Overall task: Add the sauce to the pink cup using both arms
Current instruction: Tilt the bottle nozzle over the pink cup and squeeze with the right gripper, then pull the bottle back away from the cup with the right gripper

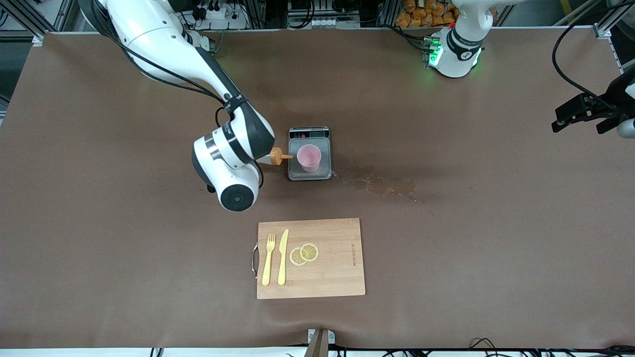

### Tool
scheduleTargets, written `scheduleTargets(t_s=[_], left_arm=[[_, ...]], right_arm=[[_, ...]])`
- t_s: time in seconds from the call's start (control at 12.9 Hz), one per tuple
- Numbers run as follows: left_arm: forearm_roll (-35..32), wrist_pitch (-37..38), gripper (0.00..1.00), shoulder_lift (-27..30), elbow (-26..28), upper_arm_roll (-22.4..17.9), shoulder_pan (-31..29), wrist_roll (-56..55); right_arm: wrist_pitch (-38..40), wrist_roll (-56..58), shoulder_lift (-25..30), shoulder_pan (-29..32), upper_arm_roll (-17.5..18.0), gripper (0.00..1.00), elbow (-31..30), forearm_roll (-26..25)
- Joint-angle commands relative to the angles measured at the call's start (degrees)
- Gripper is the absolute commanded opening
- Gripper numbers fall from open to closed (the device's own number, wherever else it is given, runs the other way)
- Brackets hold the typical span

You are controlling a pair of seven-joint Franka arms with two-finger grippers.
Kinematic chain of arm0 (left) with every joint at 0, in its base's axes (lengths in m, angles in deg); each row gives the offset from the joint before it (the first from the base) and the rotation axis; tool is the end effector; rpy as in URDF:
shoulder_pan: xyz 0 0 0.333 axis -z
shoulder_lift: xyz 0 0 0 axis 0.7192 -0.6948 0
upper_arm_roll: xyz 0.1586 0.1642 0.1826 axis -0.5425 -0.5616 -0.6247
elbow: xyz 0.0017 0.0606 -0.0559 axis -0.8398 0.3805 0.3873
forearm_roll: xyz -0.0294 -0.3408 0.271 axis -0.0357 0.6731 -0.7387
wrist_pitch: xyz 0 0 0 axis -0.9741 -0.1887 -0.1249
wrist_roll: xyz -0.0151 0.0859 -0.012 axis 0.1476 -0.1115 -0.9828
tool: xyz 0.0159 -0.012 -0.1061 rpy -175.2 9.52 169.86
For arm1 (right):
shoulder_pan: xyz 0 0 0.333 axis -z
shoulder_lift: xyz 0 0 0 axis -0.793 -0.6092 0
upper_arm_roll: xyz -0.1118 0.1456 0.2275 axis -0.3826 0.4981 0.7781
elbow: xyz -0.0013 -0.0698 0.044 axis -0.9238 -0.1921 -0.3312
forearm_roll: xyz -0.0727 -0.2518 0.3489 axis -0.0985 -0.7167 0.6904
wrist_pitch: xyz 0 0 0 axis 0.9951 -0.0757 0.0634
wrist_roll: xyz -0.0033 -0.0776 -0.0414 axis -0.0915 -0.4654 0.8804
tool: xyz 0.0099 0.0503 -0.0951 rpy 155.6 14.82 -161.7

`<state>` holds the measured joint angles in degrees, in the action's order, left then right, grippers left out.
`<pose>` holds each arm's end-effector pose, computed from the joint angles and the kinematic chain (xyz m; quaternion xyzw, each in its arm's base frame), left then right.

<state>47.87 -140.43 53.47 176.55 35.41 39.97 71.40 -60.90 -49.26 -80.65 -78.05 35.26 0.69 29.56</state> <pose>0.5893 -0.0014 0.6009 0.9997 -0.0178 0.0032 0.0167 0.5833 0.3346 0.2272 0.6832 -0.6429 -0.1858 0.2921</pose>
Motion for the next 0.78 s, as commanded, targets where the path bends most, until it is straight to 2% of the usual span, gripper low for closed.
scheduleTargets(t_s=[0.0,0.16,0.31,0.54,0.7], left_arm=[[0.59,0.38,1.00,1.30,1.16,-0.67,0.57,0.41],[0.59,0.29,1.00,0.86,0.89,-0.32,0.13,0.32],[0.59,0.21,1.00,0.86,0.89,0.04,0.22,0.32],[0.59,0.21,1.00,0.77,0.89,0.04,0.13,0.23],[0.59,0.21,1.00,0.77,0.89,0.04,0.22,0.06]], right_arm=[[-0.68,4.77,0.43,0.97,0.52,0.52,0.87,3.10],[-1.48,8.98,0.69,3.78,0.52,0.49,0.78,7.06],[-3.14,13.56,1.13,4.66,0.52,0.31,-0.09,8.83],[-3.41,17.51,1.05,6.85,0.61,0.32,-0.18,11.55],[-3.41,22.78,1.05,10.54,0.52,0.34,-0.71,16.81]])
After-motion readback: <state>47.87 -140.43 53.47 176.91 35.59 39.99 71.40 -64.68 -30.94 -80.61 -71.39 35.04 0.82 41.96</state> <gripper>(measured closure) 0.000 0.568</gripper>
